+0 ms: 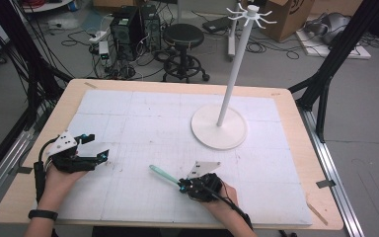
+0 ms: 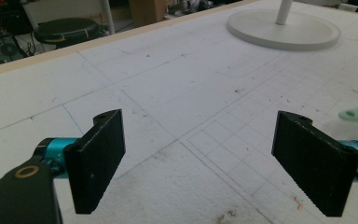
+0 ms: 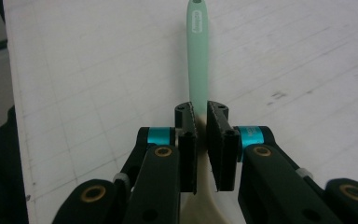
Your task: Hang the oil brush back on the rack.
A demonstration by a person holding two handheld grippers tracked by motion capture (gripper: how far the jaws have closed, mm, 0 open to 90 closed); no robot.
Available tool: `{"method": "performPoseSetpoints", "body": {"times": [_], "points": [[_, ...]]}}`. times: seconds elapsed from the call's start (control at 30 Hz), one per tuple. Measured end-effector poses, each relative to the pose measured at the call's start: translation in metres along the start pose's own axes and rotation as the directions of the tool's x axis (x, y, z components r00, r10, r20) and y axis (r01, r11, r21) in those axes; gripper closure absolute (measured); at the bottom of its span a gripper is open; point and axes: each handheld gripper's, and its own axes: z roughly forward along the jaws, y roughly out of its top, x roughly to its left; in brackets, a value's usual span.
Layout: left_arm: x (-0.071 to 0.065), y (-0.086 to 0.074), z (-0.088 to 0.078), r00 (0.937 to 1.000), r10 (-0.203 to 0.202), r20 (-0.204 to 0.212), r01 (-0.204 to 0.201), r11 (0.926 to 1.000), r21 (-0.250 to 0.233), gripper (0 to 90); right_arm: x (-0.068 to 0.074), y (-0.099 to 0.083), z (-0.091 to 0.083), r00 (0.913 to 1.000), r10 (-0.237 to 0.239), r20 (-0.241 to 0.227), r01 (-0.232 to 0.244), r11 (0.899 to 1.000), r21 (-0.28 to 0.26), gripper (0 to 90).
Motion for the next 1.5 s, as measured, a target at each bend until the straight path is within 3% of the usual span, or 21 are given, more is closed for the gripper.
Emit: {"method": "performPoseSetpoints", "body": {"times": [0.1,0.27,0.3,0.4,0.67,0.7,0.73,1.17,1.23,1.33,1.5], "points": [[0.000,0.000,0.000,1.0000,-0.001,0.000,0.001,1.0000,-0.001,17.8,-0.012,0.000,-0.014,0.9991,0.042,0.011,-0.041,0.998,-0.043,83.4],[0.000,0.000,0.000,1.0000,0.000,0.000,0.000,1.0000,-0.001,17.8,-0.025,0.002,-0.032,0.9974,0.065,0.032,-0.062,0.994,-0.085,83.4],[0.000,0.000,0.000,1.0000,0.000,0.000,0.000,1.0000,-0.001,17.8,-0.033,0.002,-0.044,0.9955,0.084,0.043,-0.079,0.991,-0.105,83.4],[0.000,0.000,0.000,1.0000,-0.001,0.000,0.001,1.0000,-0.002,17.8,-0.040,0.004,-0.053,0.9940,0.098,0.049,-0.091,0.987,-0.129,83.4],[0.000,0.000,-0.001,1.0000,-0.003,0.000,0.003,1.0000,-0.006,17.8,-0.065,0.019,-0.109,0.9851,0.126,0.117,-0.098,0.971,-0.220,83.4],[0.000,0.000,-0.001,1.0000,-0.002,0.000,0.002,1.0000,-0.006,17.8,-0.070,0.024,-0.123,0.9823,0.130,0.134,-0.095,0.966,-0.241,83.4],[0.000,0.000,-0.001,1.0000,-0.002,0.001,0.002,1.0000,-0.006,17.8,-0.070,0.024,-0.123,0.9823,0.130,0.134,-0.095,0.966,-0.241,83.4],[0.000,0.000,0.001,1.0000,0.003,0.004,-0.003,1.0000,0.003,17.8,-0.100,0.044,-0.211,0.9541,0.196,0.227,-0.102,0.924,-0.370,83.3],[0.000,0.000,0.001,1.0000,0.004,0.004,-0.004,1.0000,0.003,17.8,-0.103,0.046,-0.219,0.9493,0.199,0.243,-0.096,0.921,-0.378,83.3],[0.000,0.000,0.001,1.0000,0.000,0.004,0.000,1.0000,0.003,17.8,-0.108,0.051,-0.240,0.9411,0.214,0.262,-0.092,0.907,-0.412,83.4],[0.000,-0.001,0.002,1.0000,0.000,0.006,0.000,1.0000,0.008,17.9,-0.111,0.060,-0.264,0.9311,0.223,0.288,-0.077,0.893,-0.443,83.3]]}}
